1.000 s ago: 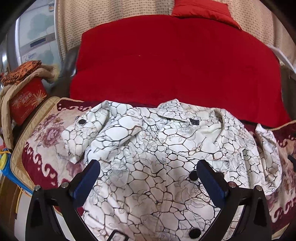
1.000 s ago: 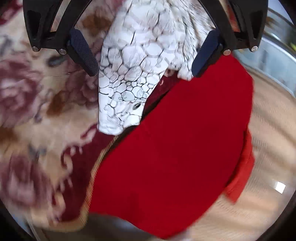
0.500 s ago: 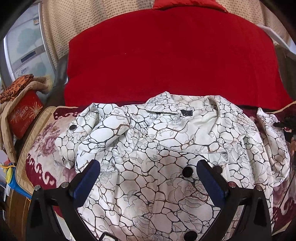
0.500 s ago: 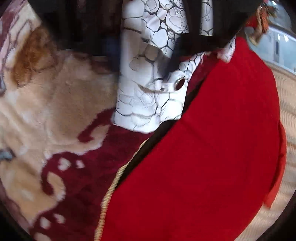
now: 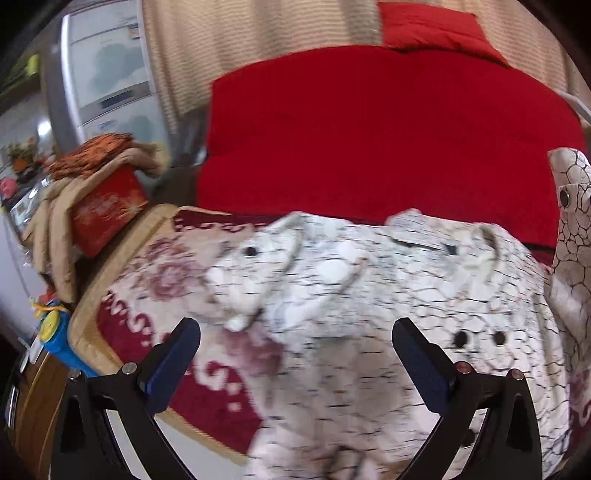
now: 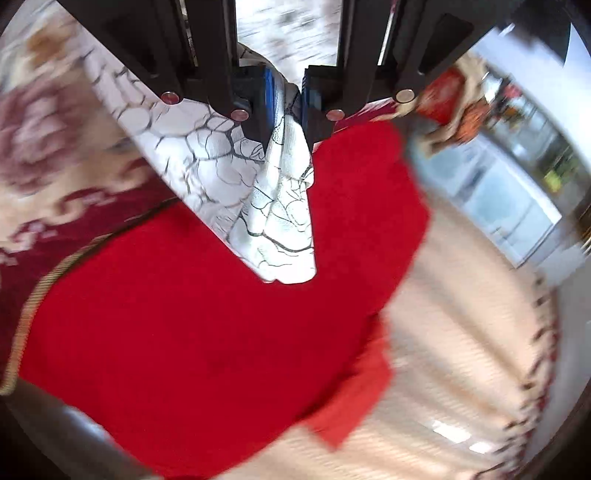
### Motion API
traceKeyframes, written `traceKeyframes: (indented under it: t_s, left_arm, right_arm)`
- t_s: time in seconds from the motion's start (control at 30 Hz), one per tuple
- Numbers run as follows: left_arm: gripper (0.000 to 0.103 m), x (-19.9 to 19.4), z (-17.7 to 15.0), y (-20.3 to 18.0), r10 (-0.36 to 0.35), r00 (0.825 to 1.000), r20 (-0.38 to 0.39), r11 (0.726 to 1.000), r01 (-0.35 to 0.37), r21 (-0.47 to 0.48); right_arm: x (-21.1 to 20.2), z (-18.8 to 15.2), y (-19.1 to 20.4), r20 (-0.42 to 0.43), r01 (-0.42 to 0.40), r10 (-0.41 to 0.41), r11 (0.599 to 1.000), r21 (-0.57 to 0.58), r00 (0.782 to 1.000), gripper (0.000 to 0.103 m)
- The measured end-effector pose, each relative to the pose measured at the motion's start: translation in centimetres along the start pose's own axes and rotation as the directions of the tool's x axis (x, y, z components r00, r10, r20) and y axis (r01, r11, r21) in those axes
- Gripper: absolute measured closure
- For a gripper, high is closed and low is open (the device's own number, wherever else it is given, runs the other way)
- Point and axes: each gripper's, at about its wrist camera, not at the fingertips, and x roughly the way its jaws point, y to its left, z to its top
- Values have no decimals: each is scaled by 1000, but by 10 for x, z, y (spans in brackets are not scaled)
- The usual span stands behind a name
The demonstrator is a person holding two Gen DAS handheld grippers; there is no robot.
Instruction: Fold large clothes
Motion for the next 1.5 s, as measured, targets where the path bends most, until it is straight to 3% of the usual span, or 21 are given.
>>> traceKeyframes:
  t_s: [0.17, 0.27, 0.33, 0.37, 0.4, 0.43, 0.47, 0.53, 0.57, 0.6, 0.7, 0.73, 0.8, 0.87, 0.93, 1.03, 1.17, 1.2, 1.23, 1.27, 1.5]
  left_arm:
    - [0, 2, -8, 44, 29, 1000, -12, 997, -30, -66]
    - [0, 3, -13, 57, 21, 1000, -20, 997, -23, -78]
    - [0, 3, -16, 61, 11, 1000, -25, 997, -12, -78]
    - [0, 3, -17, 62, 4, 1000, -28, 997, -6, -79]
    - [0, 5, -18, 63, -8, 999, -32, 996, 5, -84]
    - [0, 7, -19, 63, -29, 999, -41, 995, 25, -92]
    - [0, 9, -20, 63, -59, 997, -52, 993, 53, -102]
    - [0, 16, -22, 58, -119, 990, -72, 987, 111, -116]
    - [0, 21, -23, 53, -150, 985, -91, 983, 138, -124]
    - [0, 27, -24, 48, -178, 978, -112, 978, 163, -133]
    - [0, 43, -24, 24, -291, 947, -135, 950, 270, -156]
    - [0, 48, -23, 15, -315, 939, -141, 943, 293, -155]
    - [2, 59, -22, -4, -359, 920, -157, 930, 338, -145]
    - [27, 74, -21, -27, -396, 902, -170, 917, 381, -117]
    - [38, 90, -22, -45, -405, 891, -206, 914, 395, -87]
    - [38, 115, -23, -61, -388, 884, -261, 921, 378, -91]
    - [39, 140, -29, -75, -411, 849, -331, 911, 393, -125]
    - [45, 141, -31, -79, -398, 856, -331, 917, 383, -111]
    - [66, 141, -33, -80, -379, 866, -326, 924, 370, -93]
    - [79, 141, -33, -84, -362, 875, -320, 931, 360, -69]
    - [89, 108, -29, -94, -255, 948, -192, 961, 270, 61]
  right_arm:
    - [57, -71, 77, -126, -160, 153, 986, -48, 980, 92]
    - [106, -122, 102, -227, -198, 181, 978, -57, 957, 87]
    - [137, -156, 106, -329, -179, 159, 983, -32, 931, 82]
    - [152, -167, 103, -368, -169, 153, 986, -12, 917, 64]
    - [160, -177, 99, -405, -171, 165, 985, 20, 899, 33]
    - [165, -186, 93, -440, -186, 206, 979, 88, 874, 23]
    - [166, -193, 88, -440, -198, 237, 971, 133, 866, 20]
    - [158, -191, 90, -408, -238, 281, 959, 152, 869, 20]
    - [146, -186, 88, -372, -228, 253, 967, 111, 893, 20]
    - [130, -179, 86, -324, -175, 179, 984, 42, 929, 20]
    - [93, -159, 79, -212, 13, -44, 990, -143, 976, 26]
    - [82, -153, 70, -188, 52, -81, 987, -154, 979, 31]
    - [65, -137, 42, -181, 115, -137, 985, -126, 974, 52]
    - [58, -126, 13, -196, 187, -201, 979, -86, 960, 66]
    - [58, -119, -16, -227, 233, -235, 972, -34, 945, 66]
    - [62, -122, -42, -279, 234, -217, 972, 28, 935, 66]
    - [63, -122, -52, -292, 241, -216, 969, 50, 932, 66]
    - [55, -118, -54, -293, 235, -210, 971, 51, 933, 66]
    - [48, -116, -54, -294, 231, -208, 972, 45, 933, 66]
    - [50, -117, -53, -298, 230, -210, 973, 32, 931, 67]
    - [73, -140, -32, -366, 167, -169, 985, -37, 915, 67]
